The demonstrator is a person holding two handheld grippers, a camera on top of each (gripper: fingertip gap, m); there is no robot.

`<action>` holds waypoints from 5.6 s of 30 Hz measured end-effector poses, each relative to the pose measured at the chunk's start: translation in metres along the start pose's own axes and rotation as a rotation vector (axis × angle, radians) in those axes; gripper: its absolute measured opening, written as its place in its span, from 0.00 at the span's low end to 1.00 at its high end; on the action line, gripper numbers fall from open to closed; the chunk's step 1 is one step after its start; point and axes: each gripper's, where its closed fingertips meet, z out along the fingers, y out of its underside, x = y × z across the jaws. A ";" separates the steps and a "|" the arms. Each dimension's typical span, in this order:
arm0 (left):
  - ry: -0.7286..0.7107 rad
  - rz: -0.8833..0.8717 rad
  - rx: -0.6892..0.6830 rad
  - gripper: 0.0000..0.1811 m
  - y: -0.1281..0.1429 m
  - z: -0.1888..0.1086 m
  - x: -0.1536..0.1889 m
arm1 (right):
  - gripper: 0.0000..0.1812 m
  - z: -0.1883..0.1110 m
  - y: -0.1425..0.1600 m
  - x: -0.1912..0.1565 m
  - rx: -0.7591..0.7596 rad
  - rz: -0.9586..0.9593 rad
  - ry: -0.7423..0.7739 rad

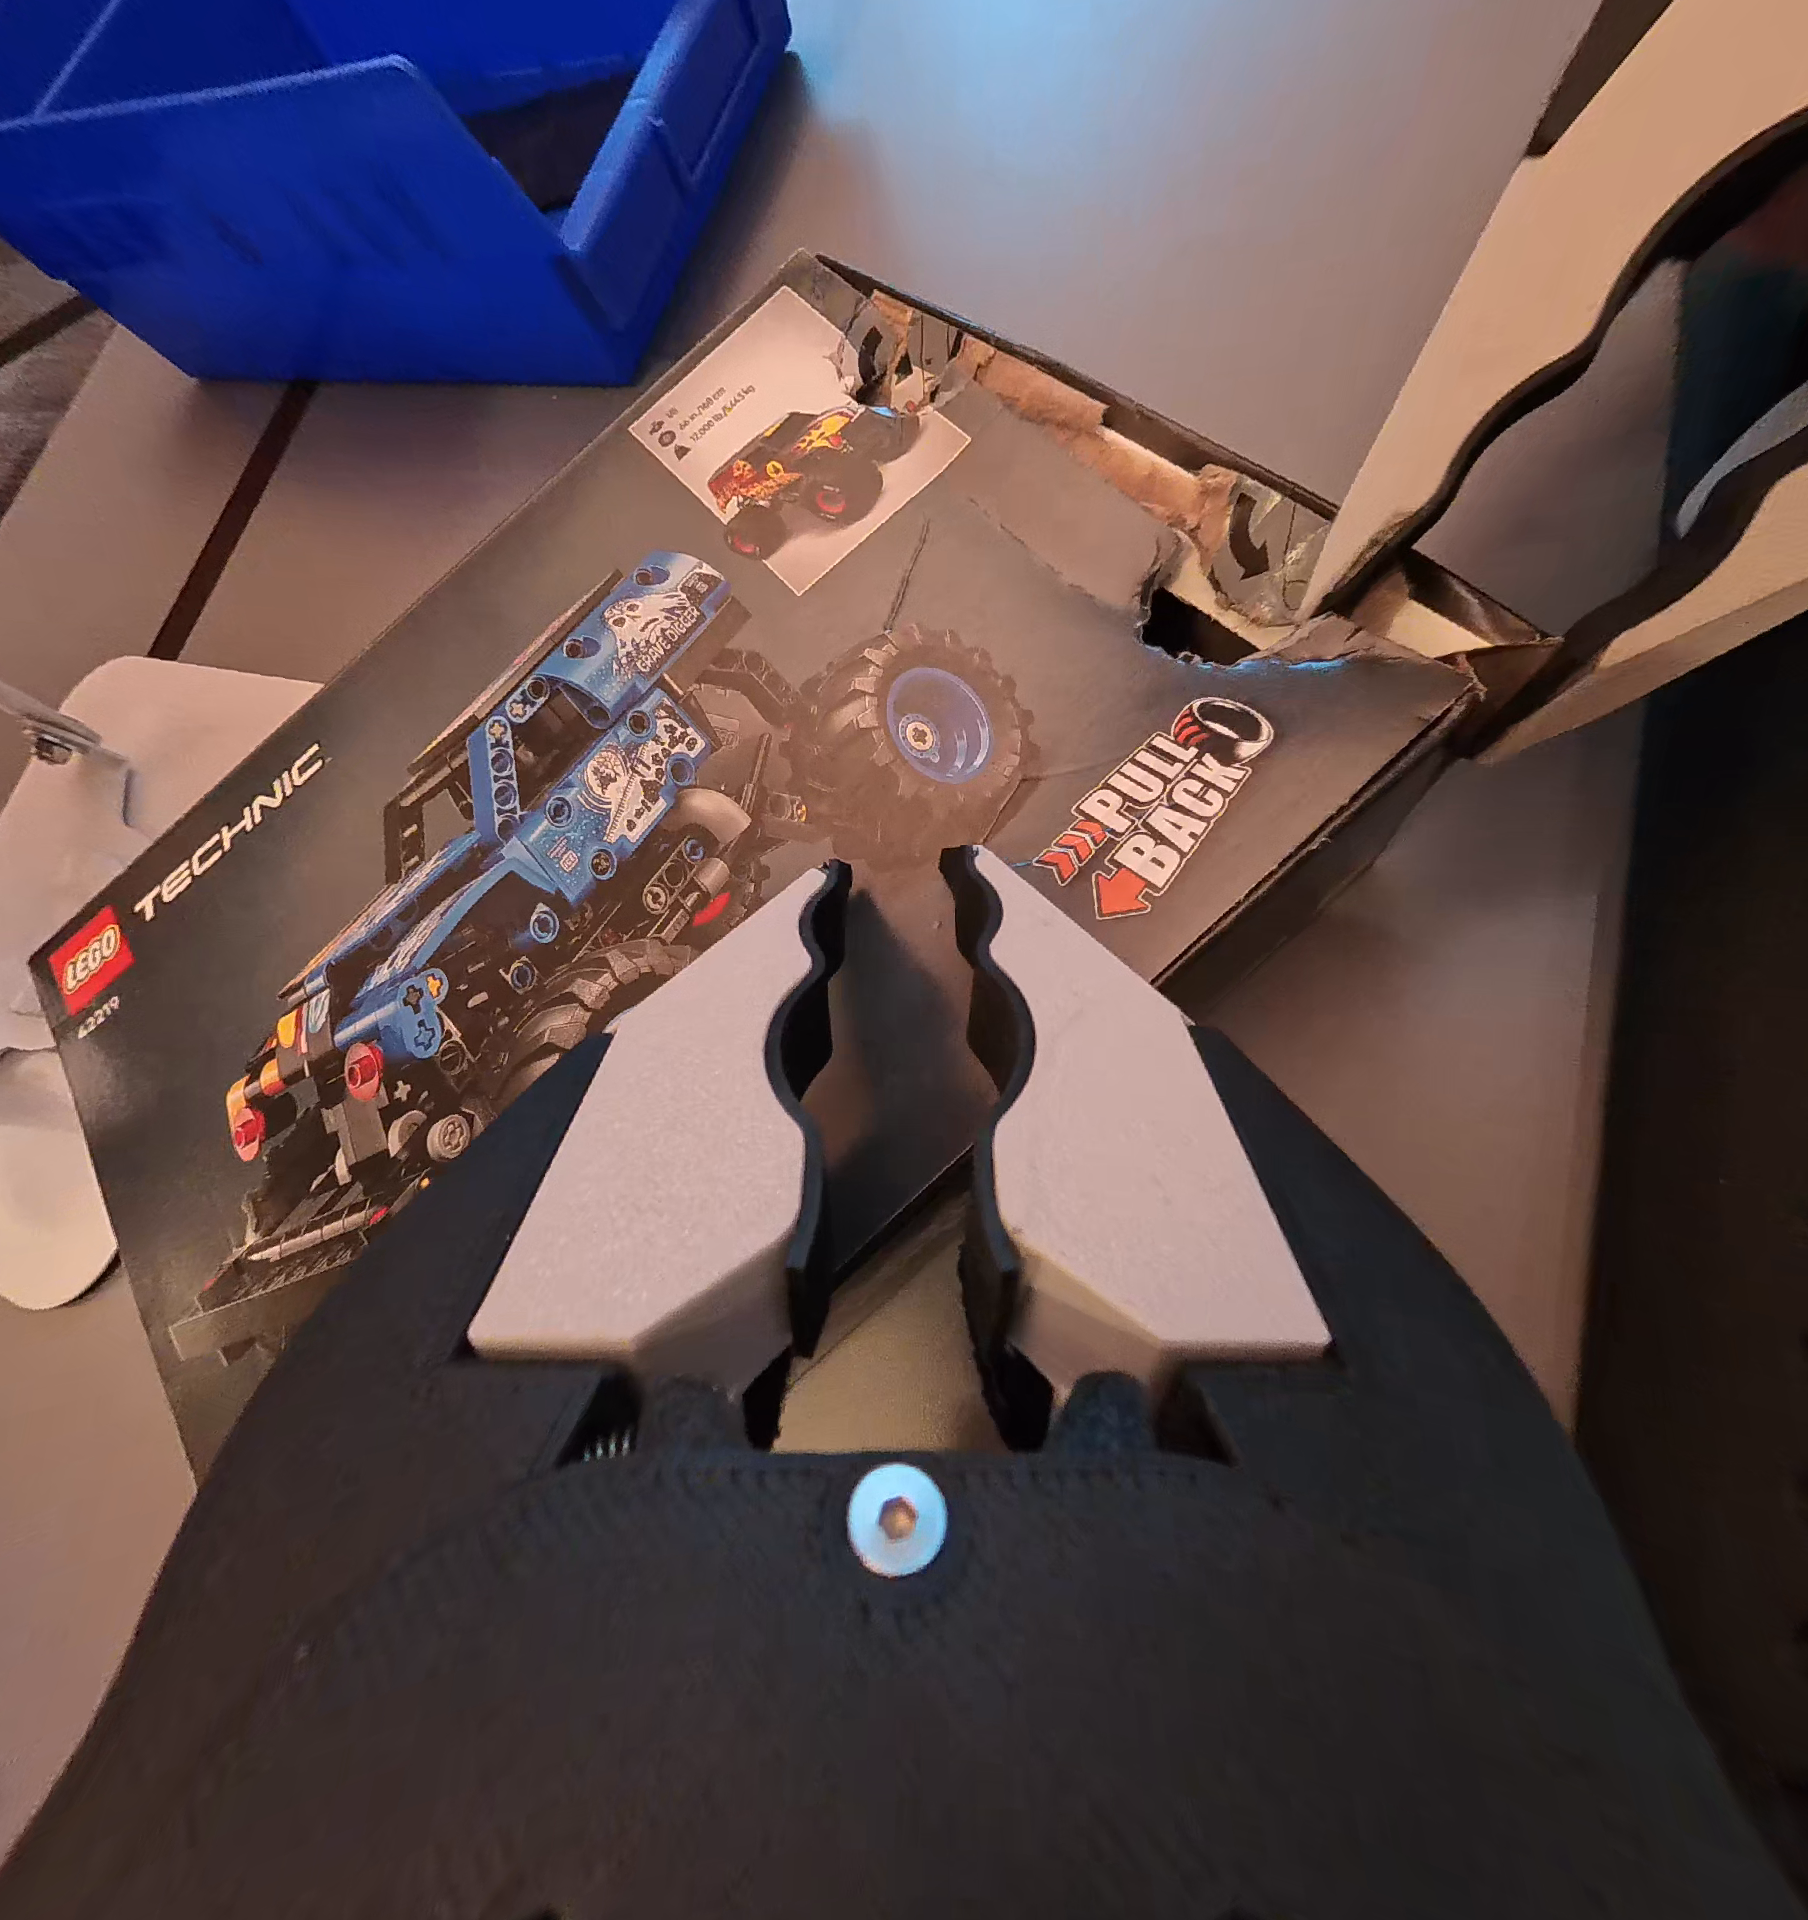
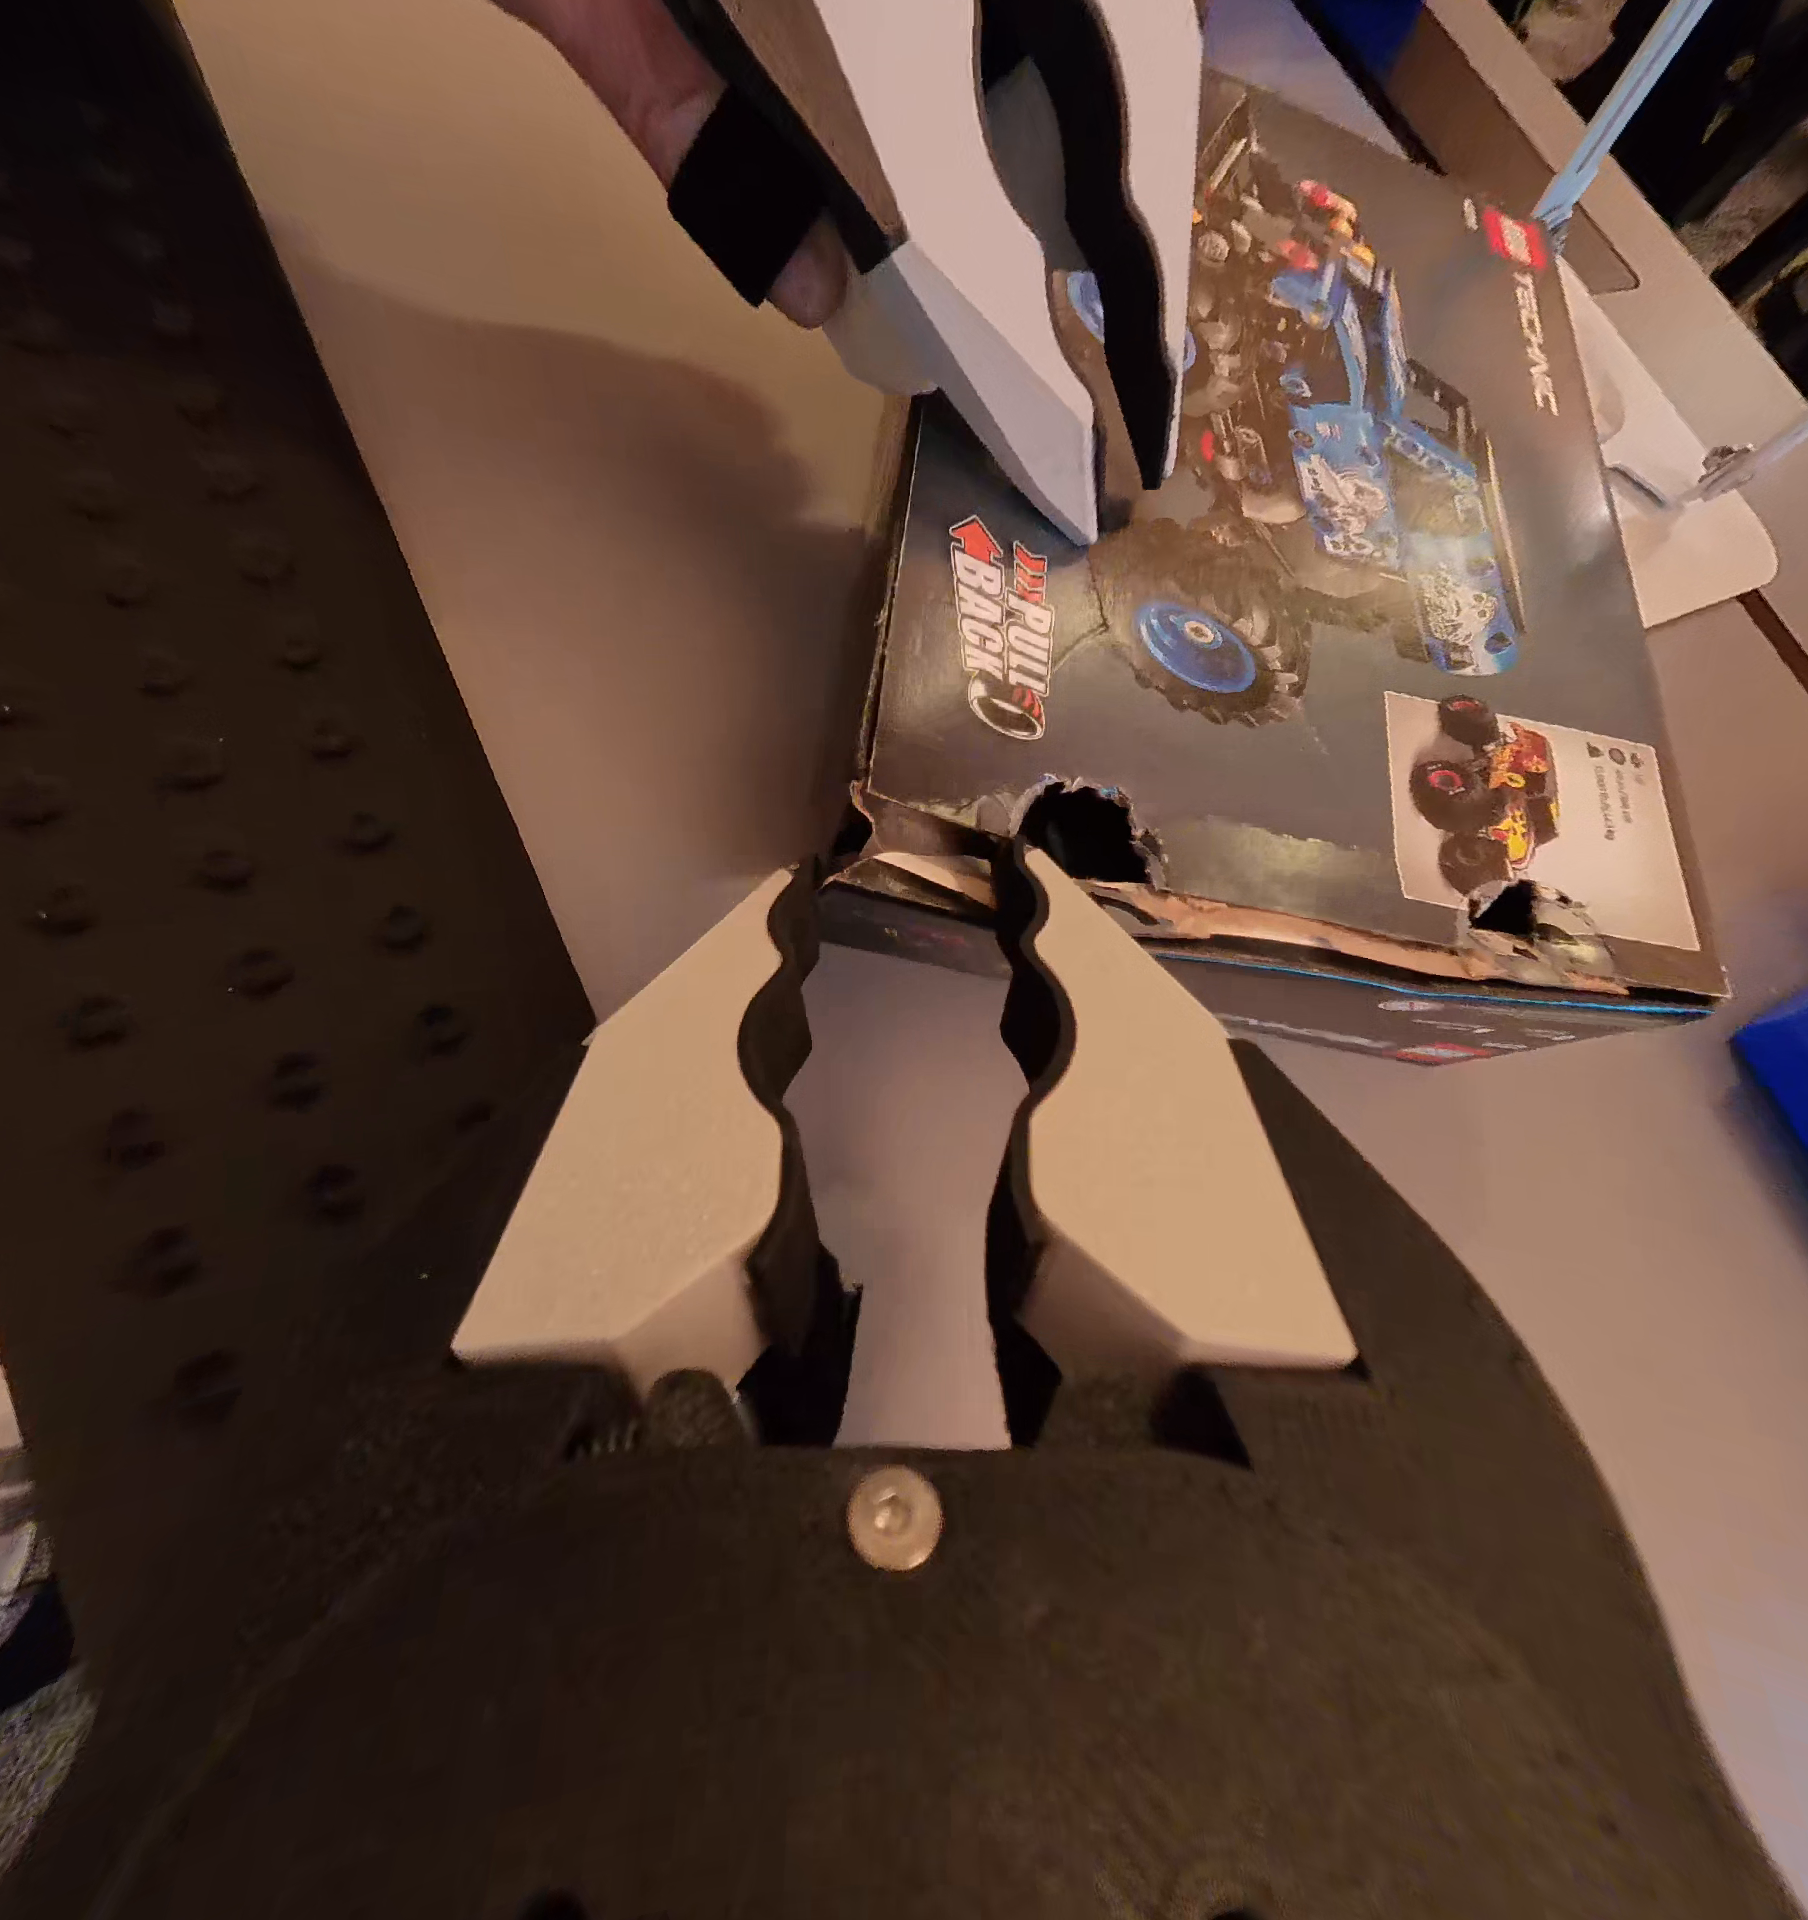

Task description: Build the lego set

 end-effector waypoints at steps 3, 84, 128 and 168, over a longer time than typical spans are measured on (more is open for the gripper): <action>-0.007 -0.004 -0.003 0.11 0.000 0.000 0.000 | 0.15 -0.003 0.000 -0.002 -0.023 0.006 0.028; 0.099 -0.047 -0.016 0.00 0.008 -0.020 0.012 | 0.23 -0.028 0.005 0.061 -0.188 0.425 -0.130; 0.105 -0.044 -0.097 0.04 -0.001 0.019 -0.012 | 0.23 0.037 0.017 0.145 -0.208 0.397 -0.015; 0.324 0.024 -0.028 0.00 0.044 -0.023 -0.066 | 0.23 0.028 -0.017 0.058 0.139 0.329 -0.554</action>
